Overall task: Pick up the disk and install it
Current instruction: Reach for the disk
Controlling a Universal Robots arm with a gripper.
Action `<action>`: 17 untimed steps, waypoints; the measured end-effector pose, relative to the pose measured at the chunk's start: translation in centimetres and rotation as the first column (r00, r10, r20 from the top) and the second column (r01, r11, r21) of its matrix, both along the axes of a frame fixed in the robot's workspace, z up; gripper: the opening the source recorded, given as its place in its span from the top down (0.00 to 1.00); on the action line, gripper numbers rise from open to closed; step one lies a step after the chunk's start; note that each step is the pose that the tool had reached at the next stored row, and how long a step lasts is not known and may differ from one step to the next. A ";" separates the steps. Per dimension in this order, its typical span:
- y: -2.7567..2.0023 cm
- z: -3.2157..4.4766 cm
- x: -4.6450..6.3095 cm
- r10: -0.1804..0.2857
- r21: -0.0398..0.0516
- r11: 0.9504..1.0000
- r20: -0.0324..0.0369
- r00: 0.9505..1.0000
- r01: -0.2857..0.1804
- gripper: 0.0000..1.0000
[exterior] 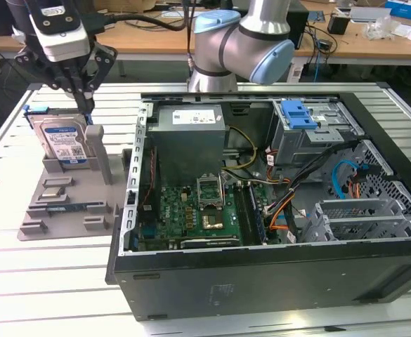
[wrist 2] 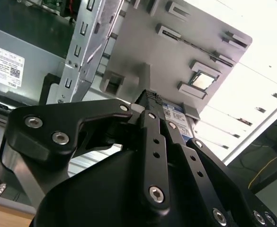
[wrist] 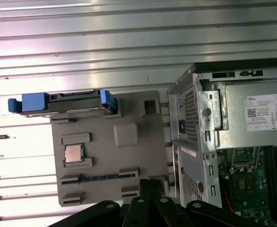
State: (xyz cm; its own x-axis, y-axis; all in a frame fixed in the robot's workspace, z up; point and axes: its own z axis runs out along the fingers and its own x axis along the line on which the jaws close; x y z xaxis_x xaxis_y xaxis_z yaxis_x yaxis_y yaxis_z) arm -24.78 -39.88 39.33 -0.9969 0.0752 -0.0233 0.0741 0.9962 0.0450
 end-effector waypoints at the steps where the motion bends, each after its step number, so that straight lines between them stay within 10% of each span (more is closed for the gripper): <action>1: 0.01 0.00 -0.3 0.000 0.000 1.000 0.000 1.000 0.000 0.89; 17: 1.38 -0.01 -5.1 0.000 0.000 1.000 0.000 1.000 0.000 0.89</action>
